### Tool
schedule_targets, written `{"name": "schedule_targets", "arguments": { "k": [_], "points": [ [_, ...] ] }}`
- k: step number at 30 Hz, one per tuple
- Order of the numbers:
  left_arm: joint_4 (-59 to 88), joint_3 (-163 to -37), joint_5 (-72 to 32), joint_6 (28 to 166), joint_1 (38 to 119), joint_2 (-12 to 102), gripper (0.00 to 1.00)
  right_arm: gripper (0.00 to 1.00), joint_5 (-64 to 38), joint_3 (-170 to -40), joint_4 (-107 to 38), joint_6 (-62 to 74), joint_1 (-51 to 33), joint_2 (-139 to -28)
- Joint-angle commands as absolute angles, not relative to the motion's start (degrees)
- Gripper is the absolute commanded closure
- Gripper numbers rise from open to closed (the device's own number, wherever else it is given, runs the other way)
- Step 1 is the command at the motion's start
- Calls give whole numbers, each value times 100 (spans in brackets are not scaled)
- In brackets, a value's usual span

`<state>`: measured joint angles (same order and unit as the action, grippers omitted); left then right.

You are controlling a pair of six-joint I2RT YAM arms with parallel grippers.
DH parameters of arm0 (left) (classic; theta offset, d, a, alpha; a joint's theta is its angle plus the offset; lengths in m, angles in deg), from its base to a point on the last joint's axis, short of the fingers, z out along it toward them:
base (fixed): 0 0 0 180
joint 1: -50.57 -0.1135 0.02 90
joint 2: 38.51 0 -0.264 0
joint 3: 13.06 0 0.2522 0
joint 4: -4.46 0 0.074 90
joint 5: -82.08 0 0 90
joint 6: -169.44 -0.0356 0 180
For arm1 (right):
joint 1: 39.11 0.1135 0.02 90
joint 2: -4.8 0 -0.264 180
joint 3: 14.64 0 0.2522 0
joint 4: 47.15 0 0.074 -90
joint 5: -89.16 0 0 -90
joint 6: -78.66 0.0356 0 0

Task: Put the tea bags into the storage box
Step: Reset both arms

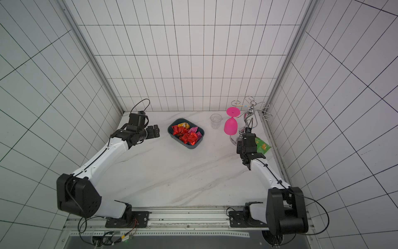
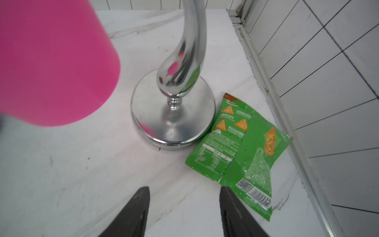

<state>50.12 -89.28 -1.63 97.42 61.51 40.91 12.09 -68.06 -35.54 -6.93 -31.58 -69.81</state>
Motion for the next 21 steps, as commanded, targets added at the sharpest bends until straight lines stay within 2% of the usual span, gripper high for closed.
{"name": "schedule_targets", "arguments": {
  "k": [1,5,8,9,10,12,14,15,18,19,21],
  "points": [
    [3476,-7749,148,9606,5759,3485,2,41,1107,-6377,-5357,-782,-3548,-7344],
    [1146,-5996,561,9103,5466,2935,2,40,1105,-6552,-5645,-860,-3762,-8049],
    [79,-5433,669,8928,5262,3177,2,36,1166,-5994,-6825,-816,-3810,-8291],
    [14,-5448,684,8933,5193,3354,2,25,953,-5982,-6583,-836,-3829,-8178],
    [68,-5527,694,8945,5148,3517,2,0,731,-5815,-7006,-929,-3846,-8213],
    [-329,-5536,665,8867,5095,3940,2,1,391,-5460,-7477,-932,-3949,-8177],
    [-555,-5669,694,8868,5075,4171,2,1,350,-5132,-8600,-876,-4019,-8466],
    [-875,-5651,640,8935,5050,4275,2,1,321,-5288,-7921,-853,-4039,-8284],
    [-1463,-5665,659,8856,4963,4720,2,1,287,-5255,-8135,-909,-4033,-8374],
    [-2102,-5529,613,8876,4906,5005,2,1,289,-5329,-7782,-888,-4027,-8252],
    [-3003,-5174,96,8602,4925,5196,3,1,319,-5221,-8281,-914,-4014,-8399]
  ]
}}
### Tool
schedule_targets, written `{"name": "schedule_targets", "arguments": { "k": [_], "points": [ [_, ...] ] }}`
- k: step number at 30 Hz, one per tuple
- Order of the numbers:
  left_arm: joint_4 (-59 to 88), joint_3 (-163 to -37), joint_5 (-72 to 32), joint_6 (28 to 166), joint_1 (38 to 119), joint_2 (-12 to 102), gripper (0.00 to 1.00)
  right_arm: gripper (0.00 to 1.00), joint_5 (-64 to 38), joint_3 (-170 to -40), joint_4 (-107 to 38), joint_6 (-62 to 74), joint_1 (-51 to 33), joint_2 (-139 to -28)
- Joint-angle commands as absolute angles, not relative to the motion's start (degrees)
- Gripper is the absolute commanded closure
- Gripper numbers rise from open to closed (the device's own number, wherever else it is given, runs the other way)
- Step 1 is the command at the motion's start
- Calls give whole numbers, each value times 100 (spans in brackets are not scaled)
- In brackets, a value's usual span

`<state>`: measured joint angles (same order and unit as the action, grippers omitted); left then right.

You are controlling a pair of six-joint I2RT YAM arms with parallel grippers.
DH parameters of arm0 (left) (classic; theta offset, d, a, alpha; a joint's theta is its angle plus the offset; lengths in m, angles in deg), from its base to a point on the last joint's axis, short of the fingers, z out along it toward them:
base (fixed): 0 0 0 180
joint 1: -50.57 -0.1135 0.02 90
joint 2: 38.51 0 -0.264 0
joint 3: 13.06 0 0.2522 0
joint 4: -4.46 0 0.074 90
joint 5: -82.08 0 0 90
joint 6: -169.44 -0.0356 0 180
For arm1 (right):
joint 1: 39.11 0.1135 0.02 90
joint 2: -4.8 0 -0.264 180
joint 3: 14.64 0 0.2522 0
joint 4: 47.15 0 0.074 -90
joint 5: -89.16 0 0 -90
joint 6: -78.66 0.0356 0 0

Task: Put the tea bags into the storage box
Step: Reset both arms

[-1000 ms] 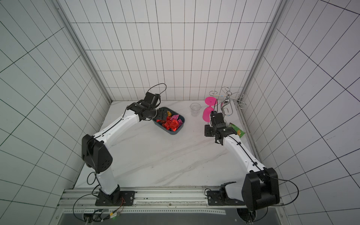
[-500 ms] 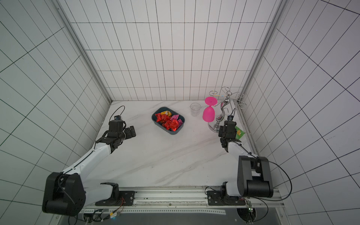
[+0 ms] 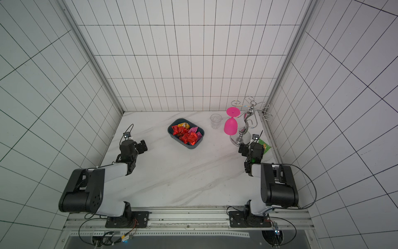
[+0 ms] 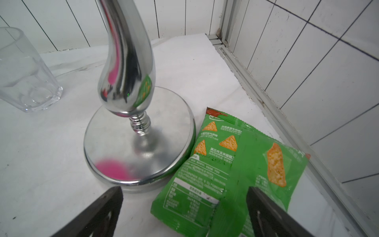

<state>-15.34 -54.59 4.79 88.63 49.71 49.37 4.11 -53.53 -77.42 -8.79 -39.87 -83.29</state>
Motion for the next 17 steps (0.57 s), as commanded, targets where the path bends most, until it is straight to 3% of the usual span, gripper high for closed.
{"name": "schedule_targets", "arguments": {
  "k": [1,5,17],
  "points": [
    [-3111,-5088,113,8609,4925,5210,2,1,304,-5288,-7980,-912,-4017,-8307],
    [-2518,-5257,109,8648,4918,5057,2,1,320,-5318,-7878,-949,-3976,-8290],
    [-2555,-5258,126,8608,4949,5077,2,1,234,-5309,-7935,-967,-3998,-8310]
  ]
}}
